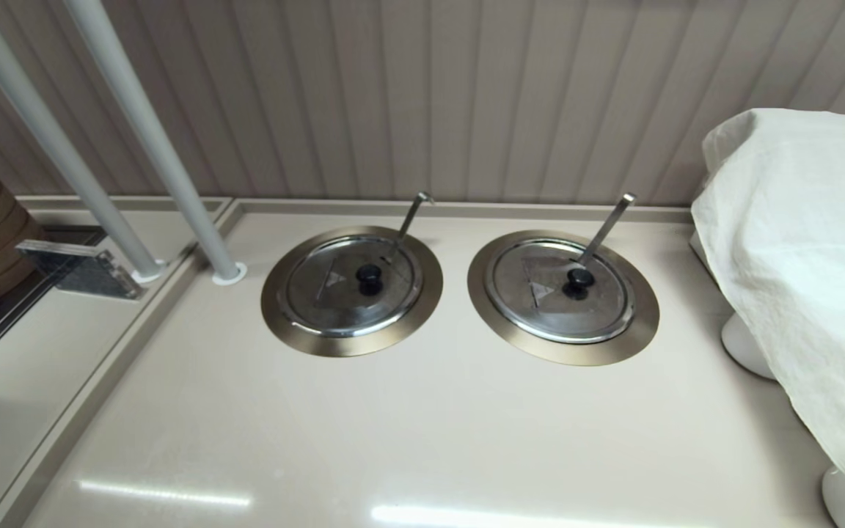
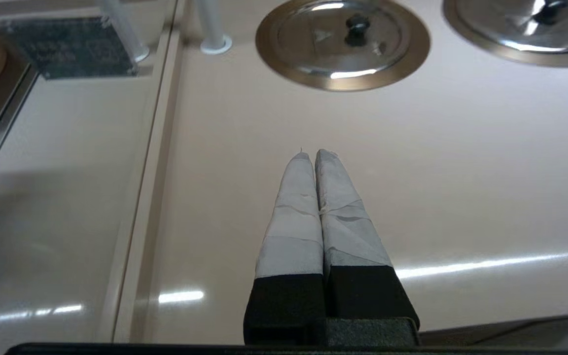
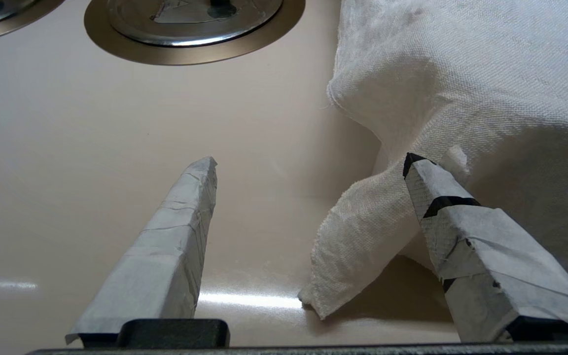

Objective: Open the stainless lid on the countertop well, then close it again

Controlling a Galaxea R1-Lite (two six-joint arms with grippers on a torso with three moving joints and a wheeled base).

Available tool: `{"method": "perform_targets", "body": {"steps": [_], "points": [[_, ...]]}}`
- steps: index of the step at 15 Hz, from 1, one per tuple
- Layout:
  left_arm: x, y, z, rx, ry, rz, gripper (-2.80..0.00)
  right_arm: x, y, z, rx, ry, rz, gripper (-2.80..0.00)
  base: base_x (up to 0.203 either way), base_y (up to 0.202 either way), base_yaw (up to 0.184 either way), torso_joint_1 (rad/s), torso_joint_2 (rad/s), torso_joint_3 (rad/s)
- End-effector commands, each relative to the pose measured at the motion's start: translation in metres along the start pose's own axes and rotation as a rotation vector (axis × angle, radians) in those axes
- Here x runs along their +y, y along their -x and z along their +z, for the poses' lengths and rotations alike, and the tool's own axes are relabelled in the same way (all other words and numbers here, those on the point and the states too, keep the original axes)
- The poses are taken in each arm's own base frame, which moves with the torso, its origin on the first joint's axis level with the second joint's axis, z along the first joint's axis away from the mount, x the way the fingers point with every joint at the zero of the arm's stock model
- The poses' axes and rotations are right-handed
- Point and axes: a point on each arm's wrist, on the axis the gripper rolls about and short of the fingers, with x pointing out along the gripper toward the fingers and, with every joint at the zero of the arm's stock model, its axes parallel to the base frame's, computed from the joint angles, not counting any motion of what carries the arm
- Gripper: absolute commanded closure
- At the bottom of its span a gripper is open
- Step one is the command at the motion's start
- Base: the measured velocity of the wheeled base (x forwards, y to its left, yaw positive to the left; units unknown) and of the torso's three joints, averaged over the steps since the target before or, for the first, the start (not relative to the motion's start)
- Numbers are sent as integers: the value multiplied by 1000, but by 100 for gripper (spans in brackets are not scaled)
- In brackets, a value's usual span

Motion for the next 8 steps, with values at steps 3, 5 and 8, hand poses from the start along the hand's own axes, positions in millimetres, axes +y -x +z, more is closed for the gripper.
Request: {"method": "perform_targets", "body": {"steps": [3, 5, 8], "points": [[0, -22, -55, -46, 3, 67, 0, 0, 0, 0, 0, 0, -1, -280, 0, 0, 0, 0, 0, 0], [1, -45, -91, -26, -12, 80, 0, 0, 0, 0, 1, 0, 0, -280, 0, 0, 0, 0, 0, 0], [1, -52, -110, 30, -101, 90, 0, 0, 0, 0, 0, 0, -1, -280, 0, 0, 0, 0, 0, 0]]}}
